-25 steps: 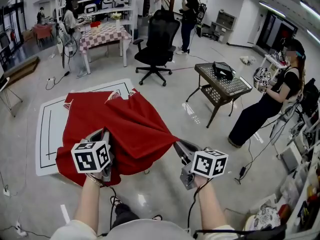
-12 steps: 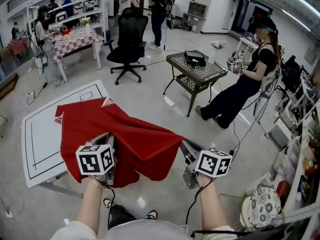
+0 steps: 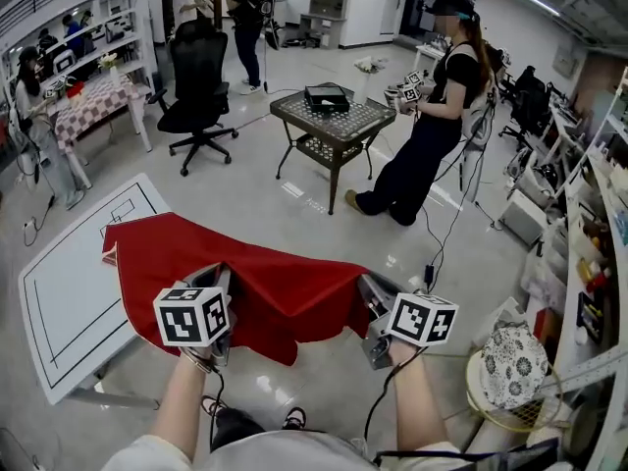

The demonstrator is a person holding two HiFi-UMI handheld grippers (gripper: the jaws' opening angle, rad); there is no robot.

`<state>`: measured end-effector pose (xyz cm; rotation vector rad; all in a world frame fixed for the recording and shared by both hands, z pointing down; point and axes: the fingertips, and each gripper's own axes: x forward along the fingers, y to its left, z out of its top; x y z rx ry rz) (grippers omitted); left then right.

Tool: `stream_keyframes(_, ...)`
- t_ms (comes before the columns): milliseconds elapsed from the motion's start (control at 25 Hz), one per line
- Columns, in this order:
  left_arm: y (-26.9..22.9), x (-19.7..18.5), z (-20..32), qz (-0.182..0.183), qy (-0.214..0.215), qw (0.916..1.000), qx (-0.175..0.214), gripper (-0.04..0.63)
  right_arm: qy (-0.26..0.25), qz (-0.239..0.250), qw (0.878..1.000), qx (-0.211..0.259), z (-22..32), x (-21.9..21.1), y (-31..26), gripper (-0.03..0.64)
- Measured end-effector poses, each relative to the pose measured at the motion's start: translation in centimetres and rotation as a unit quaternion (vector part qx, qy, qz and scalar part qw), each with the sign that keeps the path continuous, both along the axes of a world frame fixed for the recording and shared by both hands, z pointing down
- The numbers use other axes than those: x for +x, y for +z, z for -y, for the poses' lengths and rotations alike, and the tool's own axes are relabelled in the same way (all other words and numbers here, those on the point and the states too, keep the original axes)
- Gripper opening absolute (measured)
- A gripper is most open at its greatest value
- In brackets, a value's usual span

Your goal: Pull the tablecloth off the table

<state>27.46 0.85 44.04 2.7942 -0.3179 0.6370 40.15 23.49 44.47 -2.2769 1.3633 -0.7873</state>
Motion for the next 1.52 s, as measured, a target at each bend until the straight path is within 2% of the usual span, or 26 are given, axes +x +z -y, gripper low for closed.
stream_keyframes(280,1.0,5.4,-7.7,0.014,0.094,0.9954,-0.006,0.018,0.082,0.010,0.997,0.003,-8.0,2.2,0.4,0.031)
stream_keyframes(560,2.4,9.3,-14.5,0.028,0.183,0.9826,-0.016,0.018,0.154,0.012,0.988,0.001,-14.8,2.9,0.5,0.029)
stream_keyframes(920,3.3,11.4,-19.6,0.037,0.250,0.9672,-0.026,0.018,0.220,0.025,0.975,-0.009,-20.5,1.9,1.7,0.030)
stream_keyframes(1200,1.5,11.4,-19.4,0.017,0.271,0.9624,-0.013,0.018,0.237,0.029,0.971,-0.029,-20.6,0.7,1.5,0.030)
stream_keyframes(1280,1.0,11.5,-18.2,0.013,0.265,0.9640,-0.012,0.018,0.252,0.027,0.967,-0.023,-20.4,0.5,0.8,0.029)
stream_keyframes(1400,0.2,11.5,-15.5,0.000,0.247,0.9685,-0.031,0.018,0.262,0.015,0.965,-0.018,-19.1,0.0,-0.5,0.029)
stream_keyframes(1520,-0.6,11.6,-13.2,-0.019,0.237,0.9705,-0.040,0.018,0.256,-0.022,0.964,-0.064,-17.8,-0.1,-1.9,0.030)
